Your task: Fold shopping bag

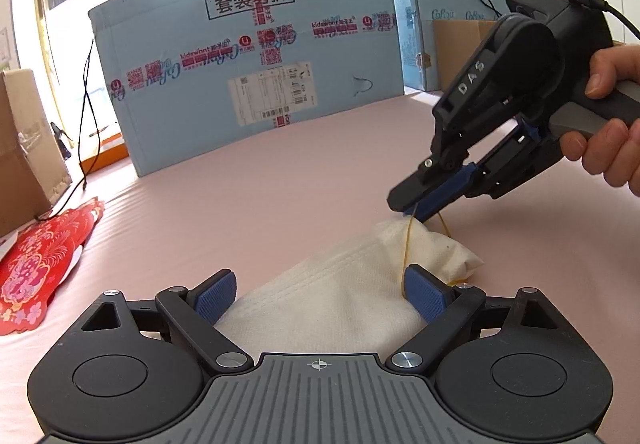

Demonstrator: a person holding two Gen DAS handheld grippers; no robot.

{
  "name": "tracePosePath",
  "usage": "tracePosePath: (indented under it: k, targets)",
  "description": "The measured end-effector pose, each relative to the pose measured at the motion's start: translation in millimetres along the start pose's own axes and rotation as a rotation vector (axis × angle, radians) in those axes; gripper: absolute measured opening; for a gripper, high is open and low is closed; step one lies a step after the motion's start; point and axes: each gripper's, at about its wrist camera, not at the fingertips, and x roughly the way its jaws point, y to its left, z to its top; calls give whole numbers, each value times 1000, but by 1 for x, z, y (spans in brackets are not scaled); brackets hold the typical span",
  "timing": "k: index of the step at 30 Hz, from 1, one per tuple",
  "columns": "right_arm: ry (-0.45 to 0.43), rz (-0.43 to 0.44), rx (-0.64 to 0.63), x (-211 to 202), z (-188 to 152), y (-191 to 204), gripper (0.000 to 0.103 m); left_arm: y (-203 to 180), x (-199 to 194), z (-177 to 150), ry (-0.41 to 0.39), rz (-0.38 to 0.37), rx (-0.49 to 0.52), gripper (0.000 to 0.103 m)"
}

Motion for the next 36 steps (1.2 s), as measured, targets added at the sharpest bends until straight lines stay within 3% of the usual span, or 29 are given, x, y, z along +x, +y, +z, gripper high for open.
tracePosePath:
  k: [5, 8, 12, 14, 18, 21, 25, 29, 31, 32, 35, 36]
  targets:
    - [4, 110, -17, 26, 2, 5, 28, 4, 1, -2, 5, -14, -24, 93]
    - [141, 229, 39, 52, 23, 0, 25, 8, 3, -2, 16, -34, -53, 93]
    - [393, 317, -162, 89, 43, 22, 25, 10, 5, -2, 22, -40, -63, 93]
    - [499, 305, -289, 102, 43, 43, 27, 12, 3, -3, 16, -15, -39, 93]
    - [571, 209, -481, 96, 40, 75, 30, 15, -1, -4, 5, 34, 8, 94]
    - [558, 161, -460, 80, 43, 69, 30, 18, -4, -5, -3, 71, 44, 94]
    - [535, 233, -316, 55, 34, 34, 30, 21, -8, -6, -14, 121, 91, 92]
    - [439, 277, -119, 51, 29, 5, 26, 24, -12, -7, -27, 168, 137, 92]
    - [383, 277, -88, 49, 24, -1, 23, 23, -24, -6, -70, 136, 125, 92]
    - [358, 276, -90, 47, 21, -1, 23, 23, -32, -5, -104, 80, 113, 92]
    - [290, 277, -126, 40, 14, 0, 24, 19, -30, -5, -82, -14, 88, 92]
    - [261, 288, -113, 35, 13, -3, 24, 16, -27, -6, -64, -8, 85, 92]
